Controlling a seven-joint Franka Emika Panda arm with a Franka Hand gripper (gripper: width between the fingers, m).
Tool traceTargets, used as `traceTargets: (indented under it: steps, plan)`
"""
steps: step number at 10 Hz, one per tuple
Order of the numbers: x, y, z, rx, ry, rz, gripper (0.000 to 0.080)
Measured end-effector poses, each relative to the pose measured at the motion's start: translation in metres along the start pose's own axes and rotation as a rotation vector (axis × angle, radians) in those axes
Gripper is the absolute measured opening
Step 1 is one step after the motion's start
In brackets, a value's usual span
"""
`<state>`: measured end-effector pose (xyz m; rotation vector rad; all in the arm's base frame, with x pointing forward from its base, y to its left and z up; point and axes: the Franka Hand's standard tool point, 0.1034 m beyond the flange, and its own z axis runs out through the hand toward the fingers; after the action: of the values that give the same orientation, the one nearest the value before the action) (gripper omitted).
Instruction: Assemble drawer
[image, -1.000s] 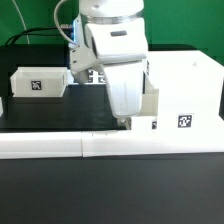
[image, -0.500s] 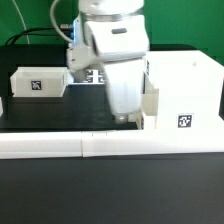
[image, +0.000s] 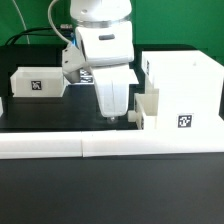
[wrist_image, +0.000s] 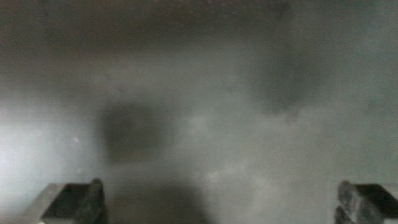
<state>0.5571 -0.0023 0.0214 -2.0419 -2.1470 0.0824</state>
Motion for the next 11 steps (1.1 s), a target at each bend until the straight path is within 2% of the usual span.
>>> traceTargets:
  steps: [3,5,7,8,9,10,11]
  plan:
    - [0.022,0.005,-0.003,0.000,0.005,0.018,0.0649]
    - [0.025,0.009,-0.006,0.013,0.004,0.052,0.0649]
    - [0.024,0.011,-0.005,0.014,0.004,0.059,0.0649]
    - [0.014,0.010,-0.004,0.003,0.002,0.058,0.0649]
    - [0.001,0.007,-0.004,-0.037,-0.003,0.085,0.0649]
    - [-0.007,0.001,-0.003,-0.065,-0.005,0.111,0.0649]
    - [-0.012,-0.005,-0.003,-0.077,-0.006,0.126,0.0649]
